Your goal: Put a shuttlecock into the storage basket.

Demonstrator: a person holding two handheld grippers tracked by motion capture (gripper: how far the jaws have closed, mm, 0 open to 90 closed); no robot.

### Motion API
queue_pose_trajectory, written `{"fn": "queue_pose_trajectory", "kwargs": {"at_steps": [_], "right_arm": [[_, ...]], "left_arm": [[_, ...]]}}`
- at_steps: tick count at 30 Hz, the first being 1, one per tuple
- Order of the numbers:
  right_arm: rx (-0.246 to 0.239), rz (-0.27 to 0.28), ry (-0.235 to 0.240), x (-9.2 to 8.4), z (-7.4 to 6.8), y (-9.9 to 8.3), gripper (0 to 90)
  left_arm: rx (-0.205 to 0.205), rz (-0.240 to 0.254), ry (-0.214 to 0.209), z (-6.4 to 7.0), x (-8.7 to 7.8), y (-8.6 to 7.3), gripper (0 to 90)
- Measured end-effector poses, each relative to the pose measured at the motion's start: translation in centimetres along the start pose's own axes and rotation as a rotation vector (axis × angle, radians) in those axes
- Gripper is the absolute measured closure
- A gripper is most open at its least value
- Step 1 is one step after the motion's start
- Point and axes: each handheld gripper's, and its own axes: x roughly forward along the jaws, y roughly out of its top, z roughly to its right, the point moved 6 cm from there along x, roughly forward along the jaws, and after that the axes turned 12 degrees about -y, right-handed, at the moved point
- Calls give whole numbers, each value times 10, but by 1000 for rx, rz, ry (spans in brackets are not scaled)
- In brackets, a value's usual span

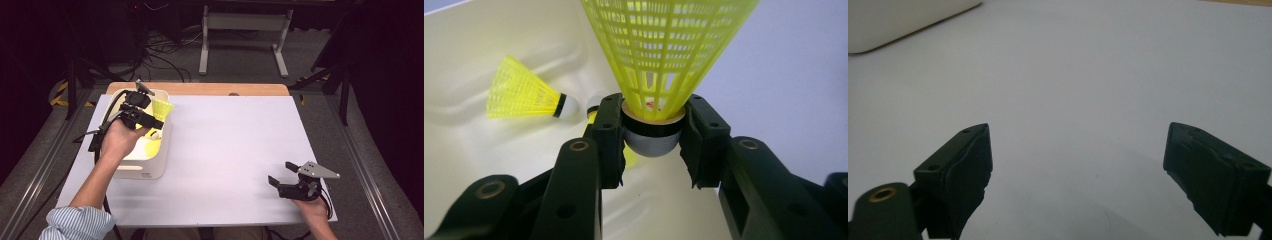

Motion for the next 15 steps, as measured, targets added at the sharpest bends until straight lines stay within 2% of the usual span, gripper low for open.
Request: {"fn": "queue_pose_trajectory", "kwargs": {"at_steps": [15], "right_arm": [[-1,2,0,0,0,0,132]], "left_arm": [[-47,7,13,-15,1,-4,645]]}}
